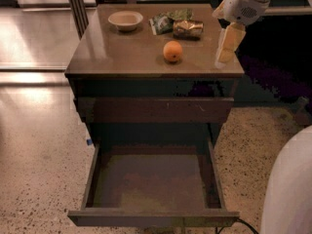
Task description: Place orange into middle drawer
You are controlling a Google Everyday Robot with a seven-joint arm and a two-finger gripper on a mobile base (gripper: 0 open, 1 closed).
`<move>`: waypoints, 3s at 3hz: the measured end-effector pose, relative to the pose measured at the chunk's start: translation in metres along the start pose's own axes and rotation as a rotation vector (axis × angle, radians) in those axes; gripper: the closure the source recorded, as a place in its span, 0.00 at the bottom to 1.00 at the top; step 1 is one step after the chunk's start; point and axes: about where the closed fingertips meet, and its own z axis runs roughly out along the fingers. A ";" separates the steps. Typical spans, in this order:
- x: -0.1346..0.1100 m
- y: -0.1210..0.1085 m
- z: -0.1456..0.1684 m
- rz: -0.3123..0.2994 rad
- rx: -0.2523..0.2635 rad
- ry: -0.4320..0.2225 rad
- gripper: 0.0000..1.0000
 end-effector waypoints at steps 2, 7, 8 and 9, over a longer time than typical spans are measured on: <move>-0.034 -0.056 0.056 -0.100 -0.026 -0.085 0.00; -0.062 -0.090 0.138 -0.150 0.010 -0.214 0.00; -0.062 -0.090 0.138 -0.150 0.010 -0.214 0.00; -0.070 -0.091 0.148 -0.171 0.008 -0.229 0.00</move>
Offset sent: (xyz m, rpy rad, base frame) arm 0.1008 0.0226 0.0063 0.0404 0.0369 0.1617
